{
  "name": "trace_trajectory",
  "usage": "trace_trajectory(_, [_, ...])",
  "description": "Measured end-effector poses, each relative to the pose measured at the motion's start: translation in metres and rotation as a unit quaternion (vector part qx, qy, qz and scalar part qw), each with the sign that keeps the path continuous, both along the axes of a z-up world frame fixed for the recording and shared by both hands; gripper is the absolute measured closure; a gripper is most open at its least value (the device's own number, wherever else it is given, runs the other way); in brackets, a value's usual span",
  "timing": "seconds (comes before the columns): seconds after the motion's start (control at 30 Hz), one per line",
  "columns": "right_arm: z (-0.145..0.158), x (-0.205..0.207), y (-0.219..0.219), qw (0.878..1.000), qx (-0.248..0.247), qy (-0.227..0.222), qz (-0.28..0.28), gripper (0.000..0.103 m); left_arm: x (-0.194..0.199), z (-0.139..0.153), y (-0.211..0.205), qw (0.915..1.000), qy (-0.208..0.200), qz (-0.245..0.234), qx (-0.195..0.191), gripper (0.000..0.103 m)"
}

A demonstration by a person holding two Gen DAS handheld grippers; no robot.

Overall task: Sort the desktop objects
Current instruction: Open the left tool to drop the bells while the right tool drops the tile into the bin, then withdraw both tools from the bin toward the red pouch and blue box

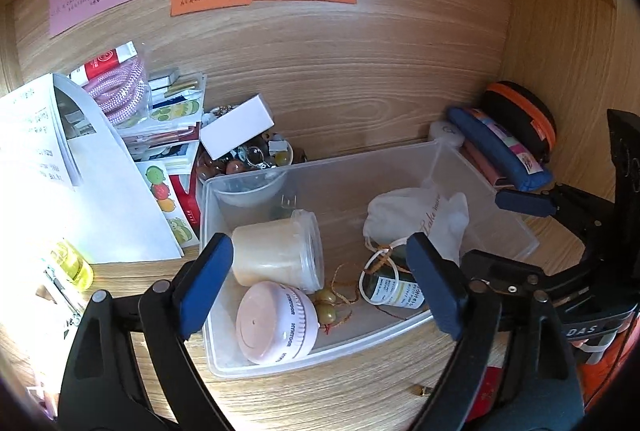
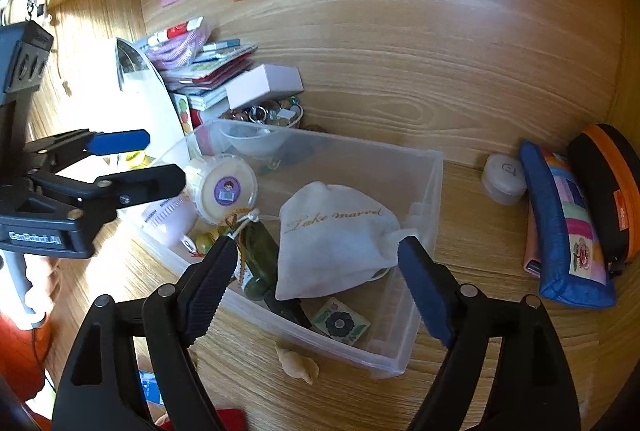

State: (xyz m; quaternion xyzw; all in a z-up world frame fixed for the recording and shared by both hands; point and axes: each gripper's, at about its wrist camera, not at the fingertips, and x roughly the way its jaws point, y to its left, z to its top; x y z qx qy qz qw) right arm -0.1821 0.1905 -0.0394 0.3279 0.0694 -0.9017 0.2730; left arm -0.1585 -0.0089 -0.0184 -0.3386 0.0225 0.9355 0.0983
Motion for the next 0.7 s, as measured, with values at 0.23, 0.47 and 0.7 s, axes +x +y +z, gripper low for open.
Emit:
trace_trajectory(0.23, [0.017, 0.013, 0.002, 1.000, 0.004, 0.011, -0.012, 0.017, 0.020, 0.016, -0.005, 0.9997, 0.016, 0.010, -0.013, 0.014])
trace_trajectory(0.47, [0.038, 0.050, 0.014, 0.999, -0.003, 0.039, -0.027, 0.011, 0.061, 0.028, -0.006, 0.9991, 0.035, 0.014, -0.018, 0.006])
trace_trajectory(0.7, [0.041, 0.089, 0.035, 0.998, -0.014, 0.048, -0.048, 0.001, 0.093, 0.021, -0.004, 0.9993, 0.028, 0.012, -0.022, 0.006])
